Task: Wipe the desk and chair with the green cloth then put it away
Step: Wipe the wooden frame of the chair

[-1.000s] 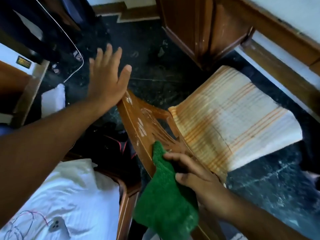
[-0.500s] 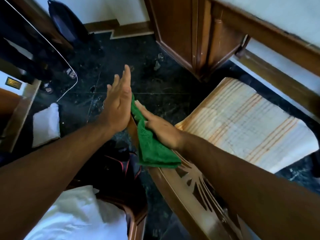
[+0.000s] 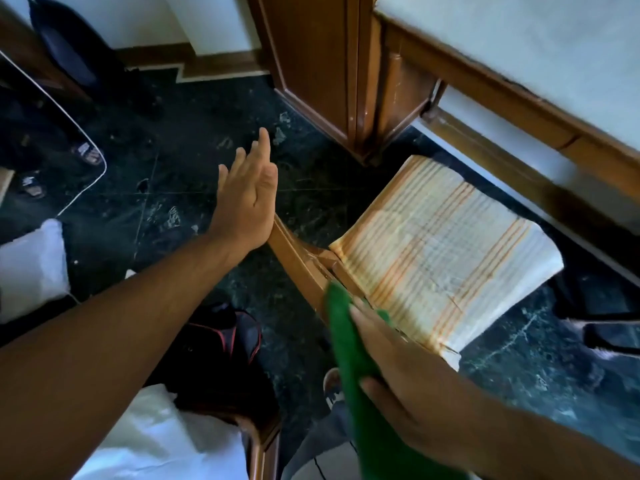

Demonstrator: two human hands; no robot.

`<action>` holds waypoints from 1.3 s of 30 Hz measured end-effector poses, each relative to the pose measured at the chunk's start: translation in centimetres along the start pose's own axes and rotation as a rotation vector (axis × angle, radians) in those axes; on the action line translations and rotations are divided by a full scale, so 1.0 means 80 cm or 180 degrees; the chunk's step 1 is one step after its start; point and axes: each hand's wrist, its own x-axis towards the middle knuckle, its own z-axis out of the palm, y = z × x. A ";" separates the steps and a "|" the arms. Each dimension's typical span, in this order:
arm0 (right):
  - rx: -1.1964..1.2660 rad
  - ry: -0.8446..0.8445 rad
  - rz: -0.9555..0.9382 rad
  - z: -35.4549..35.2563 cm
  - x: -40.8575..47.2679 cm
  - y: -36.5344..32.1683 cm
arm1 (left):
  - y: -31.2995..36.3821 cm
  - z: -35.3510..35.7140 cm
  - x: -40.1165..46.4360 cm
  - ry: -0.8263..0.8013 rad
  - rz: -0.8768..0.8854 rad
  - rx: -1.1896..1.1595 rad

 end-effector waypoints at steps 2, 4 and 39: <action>-0.0737 0.0486 0.0406 0.016 0.042 -0.021 | -0.003 -0.002 0.001 -0.0042 0.0019 -0.0020; -0.1307 0.0912 0.0637 0.025 0.106 -0.054 | -0.006 -0.008 0.001 -0.0106 -0.0118 -0.0327; -0.0248 0.1048 0.0768 0.010 0.030 -0.014 | 0.051 -0.062 0.023 -0.1717 0.1362 0.2001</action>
